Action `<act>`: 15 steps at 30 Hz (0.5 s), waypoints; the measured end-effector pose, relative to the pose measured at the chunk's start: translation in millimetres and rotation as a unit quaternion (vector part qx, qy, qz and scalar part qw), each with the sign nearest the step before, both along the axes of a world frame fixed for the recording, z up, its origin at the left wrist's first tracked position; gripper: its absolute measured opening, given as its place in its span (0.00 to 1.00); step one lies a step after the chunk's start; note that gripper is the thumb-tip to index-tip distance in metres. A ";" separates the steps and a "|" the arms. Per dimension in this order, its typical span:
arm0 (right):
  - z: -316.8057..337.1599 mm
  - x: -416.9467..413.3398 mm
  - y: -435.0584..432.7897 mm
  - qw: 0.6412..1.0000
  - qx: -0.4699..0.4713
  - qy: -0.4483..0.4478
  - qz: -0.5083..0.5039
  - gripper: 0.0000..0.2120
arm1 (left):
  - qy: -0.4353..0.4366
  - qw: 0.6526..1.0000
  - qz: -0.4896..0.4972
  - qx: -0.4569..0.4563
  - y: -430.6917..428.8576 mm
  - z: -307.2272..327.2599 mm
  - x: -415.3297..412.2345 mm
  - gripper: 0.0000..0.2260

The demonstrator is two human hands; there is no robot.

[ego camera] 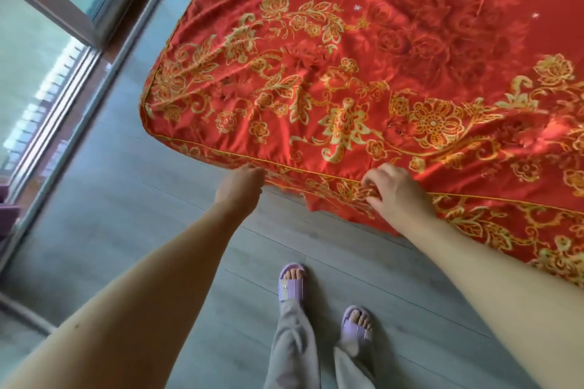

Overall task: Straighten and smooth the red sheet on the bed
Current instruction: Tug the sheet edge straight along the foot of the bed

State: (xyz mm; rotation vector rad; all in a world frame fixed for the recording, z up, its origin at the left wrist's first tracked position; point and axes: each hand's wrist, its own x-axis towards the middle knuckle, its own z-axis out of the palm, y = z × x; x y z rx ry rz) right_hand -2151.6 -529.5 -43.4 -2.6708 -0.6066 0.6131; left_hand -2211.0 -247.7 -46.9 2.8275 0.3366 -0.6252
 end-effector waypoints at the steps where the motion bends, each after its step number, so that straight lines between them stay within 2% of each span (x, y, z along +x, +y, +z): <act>1: 0.5 7.4 2.8 1.000 -0.017 -0.005 -0.005 0.15 | -0.011 1.000 0.020 -0.011 6.3 -1.2 3.9 0.06; 5: 1.4 23.3 21.4 0.995 -0.099 0.011 0.022 0.17 | -0.036 0.995 0.095 -0.018 36.2 -7.1 13.4 0.08; 11: -6.1 38.5 63.4 0.990 -0.133 -0.010 0.046 0.04 | -0.051 0.982 0.181 -0.011 87.0 -16.9 19.5 0.14; 13: -0.8 49.0 71.5 0.983 -0.167 0.044 0.063 0.02 | -0.067 0.980 0.189 -0.007 97.9 -18.5 25.0 0.12; 15: 7.8 52.1 72.8 0.964 -0.181 0.146 0.128 0.04 | -0.080 0.975 0.205 -0.015 100.9 -18.5 30.1 0.13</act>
